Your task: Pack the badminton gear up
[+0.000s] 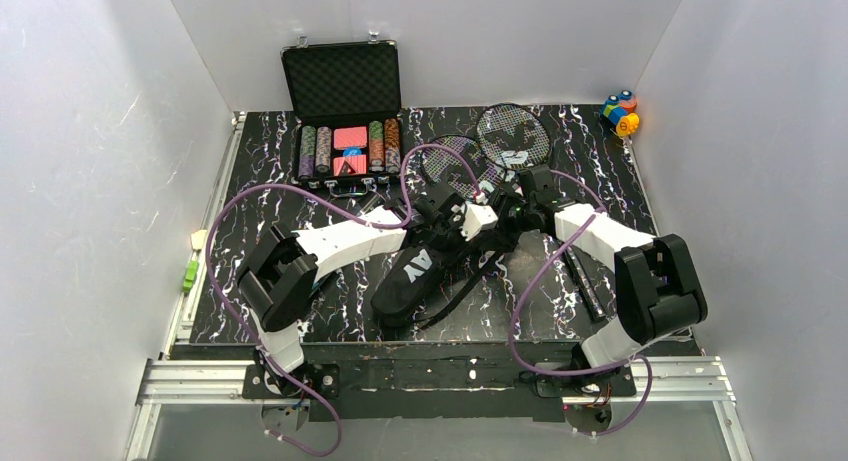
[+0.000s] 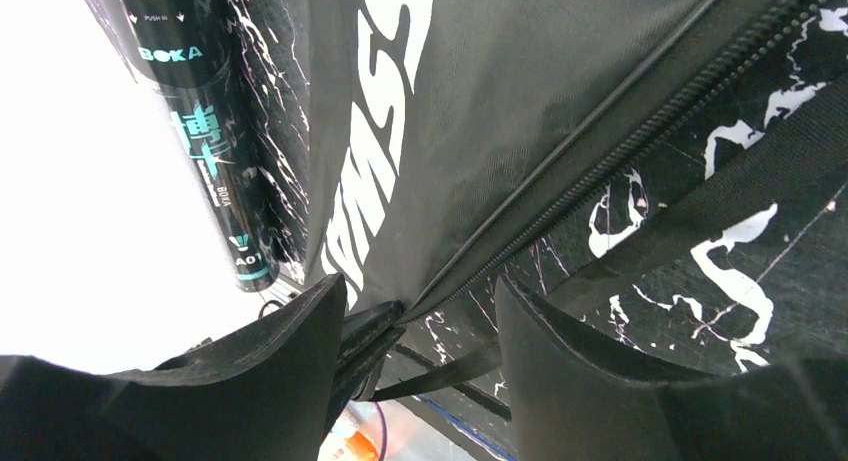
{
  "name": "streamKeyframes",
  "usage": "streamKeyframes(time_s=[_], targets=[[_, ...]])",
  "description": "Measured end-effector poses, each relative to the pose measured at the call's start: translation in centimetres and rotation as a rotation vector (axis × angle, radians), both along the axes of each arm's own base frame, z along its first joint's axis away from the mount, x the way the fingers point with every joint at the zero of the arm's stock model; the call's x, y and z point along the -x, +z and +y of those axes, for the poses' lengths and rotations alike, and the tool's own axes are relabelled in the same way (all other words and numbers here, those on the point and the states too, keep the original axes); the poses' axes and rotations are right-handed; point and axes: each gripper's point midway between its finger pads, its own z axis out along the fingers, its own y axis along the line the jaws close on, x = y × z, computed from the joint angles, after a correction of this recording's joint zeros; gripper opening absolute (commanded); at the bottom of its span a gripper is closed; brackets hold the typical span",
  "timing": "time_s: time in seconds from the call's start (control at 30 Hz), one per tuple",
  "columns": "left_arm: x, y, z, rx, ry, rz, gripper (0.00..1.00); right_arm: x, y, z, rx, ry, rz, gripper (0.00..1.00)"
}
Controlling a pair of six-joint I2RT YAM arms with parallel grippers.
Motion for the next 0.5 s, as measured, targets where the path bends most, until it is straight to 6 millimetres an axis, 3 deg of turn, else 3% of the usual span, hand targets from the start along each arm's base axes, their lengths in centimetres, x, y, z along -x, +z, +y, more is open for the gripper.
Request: streamKeyframes(time_s=[0.5], targets=[[0.0, 0.0, 0.0, 0.0, 0.0, 0.0, 0.0, -0.59, -0.74, 0.37, -0.011, -0.02, 0.018, 0.62]])
